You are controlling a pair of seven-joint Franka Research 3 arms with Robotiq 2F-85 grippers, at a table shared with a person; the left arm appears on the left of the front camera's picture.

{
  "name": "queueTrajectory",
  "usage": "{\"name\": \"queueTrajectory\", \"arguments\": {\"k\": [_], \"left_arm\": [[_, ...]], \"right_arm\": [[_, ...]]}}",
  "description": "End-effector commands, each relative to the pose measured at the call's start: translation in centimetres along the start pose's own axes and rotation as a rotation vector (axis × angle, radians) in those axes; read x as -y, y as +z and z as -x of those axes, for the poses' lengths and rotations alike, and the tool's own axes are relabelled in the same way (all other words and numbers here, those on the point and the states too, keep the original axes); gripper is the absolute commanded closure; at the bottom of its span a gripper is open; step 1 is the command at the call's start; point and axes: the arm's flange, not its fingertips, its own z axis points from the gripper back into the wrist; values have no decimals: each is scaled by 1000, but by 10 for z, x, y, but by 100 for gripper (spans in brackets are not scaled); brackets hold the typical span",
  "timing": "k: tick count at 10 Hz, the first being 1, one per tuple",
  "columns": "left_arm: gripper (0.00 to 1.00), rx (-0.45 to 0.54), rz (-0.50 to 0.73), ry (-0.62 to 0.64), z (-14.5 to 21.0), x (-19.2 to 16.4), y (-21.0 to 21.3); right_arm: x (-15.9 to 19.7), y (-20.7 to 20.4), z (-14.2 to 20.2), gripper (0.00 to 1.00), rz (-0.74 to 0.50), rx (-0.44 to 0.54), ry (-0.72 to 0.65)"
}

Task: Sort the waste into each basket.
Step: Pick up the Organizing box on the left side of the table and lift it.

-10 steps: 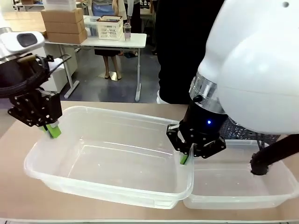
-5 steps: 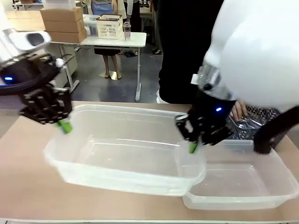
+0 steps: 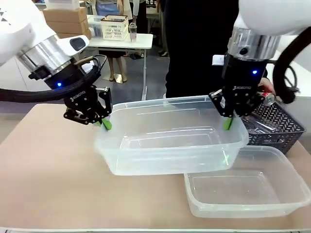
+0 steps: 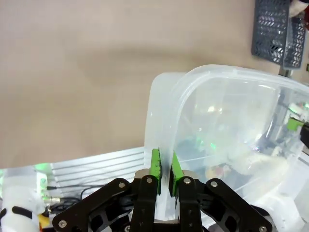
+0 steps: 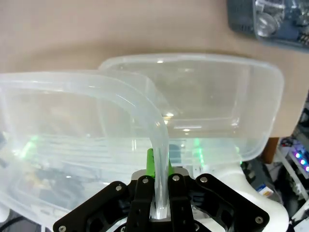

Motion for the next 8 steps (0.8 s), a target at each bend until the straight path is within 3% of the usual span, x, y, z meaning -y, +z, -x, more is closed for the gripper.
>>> {"name": "queueTrajectory", "arguments": {"k": [1, 3, 4, 5, 8], "left_arm": [[92, 116, 11, 17, -7, 2, 9], [92, 175, -62, 56, -20, -7, 10], [92, 123, -77, 126, -37, -16, 5], [92, 107, -35, -3, -12, -5, 8], [92, 107, -35, -3, -12, -5, 8]], "right_arm": [[-3, -13, -14, 96, -23, -8, 42], [3, -26, -17, 96, -121, 59, 31], [0, -30, -13, 96, -153, 89, 13], [-2, -16, -26, 96, -60, 37, -6], [-2, -16, -26, 96, -60, 37, -6]]}}
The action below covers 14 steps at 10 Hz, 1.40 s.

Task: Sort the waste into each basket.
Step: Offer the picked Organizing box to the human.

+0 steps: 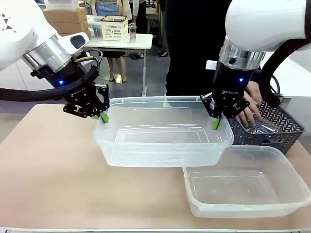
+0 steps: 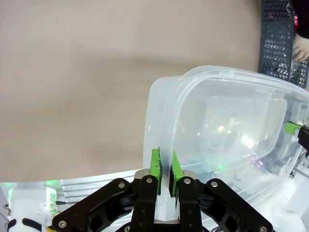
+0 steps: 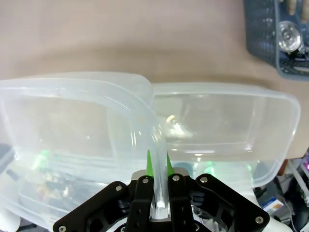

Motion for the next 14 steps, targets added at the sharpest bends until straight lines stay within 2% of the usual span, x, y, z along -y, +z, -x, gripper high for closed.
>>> {"name": "queueTrajectory", "arguments": {"k": [1, 14], "left_arm": [[92, 14, 22, 4, 1, -1, 5], [92, 14, 22, 4, 1, -1, 5]], "right_arm": [[-1, 5, -1, 96, 12, -13, 8], [-1, 5, -1, 96, 12, -13, 8]]}}
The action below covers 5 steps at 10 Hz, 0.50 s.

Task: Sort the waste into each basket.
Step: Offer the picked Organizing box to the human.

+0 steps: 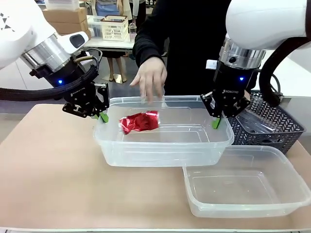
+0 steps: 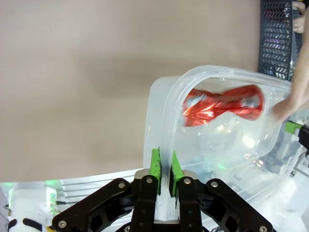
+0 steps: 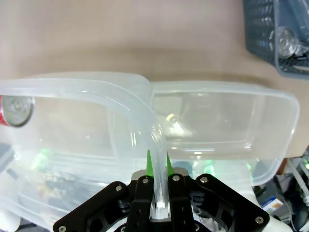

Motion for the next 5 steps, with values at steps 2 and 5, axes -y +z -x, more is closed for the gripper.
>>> {"name": "queueTrajectory", "arguments": {"k": [2, 5], "left_arm": [[92, 15, 19, 6, 0, 0, 4], [92, 15, 19, 6, 0, 0, 4]], "right_arm": [[-1, 3, -1, 96, 12, -11, 7], [-1, 3, -1, 96, 12, -11, 7]]}}
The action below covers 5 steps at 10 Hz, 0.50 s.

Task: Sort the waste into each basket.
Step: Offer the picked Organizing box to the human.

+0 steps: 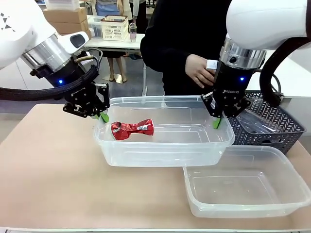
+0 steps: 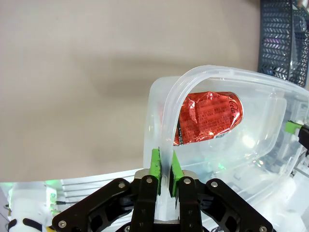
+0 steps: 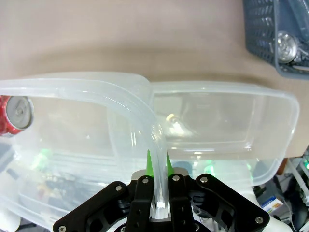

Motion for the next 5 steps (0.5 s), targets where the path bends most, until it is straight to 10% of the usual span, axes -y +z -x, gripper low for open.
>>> {"name": "queueTrajectory", "arguments": {"k": [1, 5], "left_arm": [[92, 15, 19, 6, 0, 0, 4], [92, 15, 19, 6, 0, 0, 4]], "right_arm": [[-1, 3, -1, 96, 12, -11, 7], [-1, 3, -1, 96, 12, -11, 7]]}}
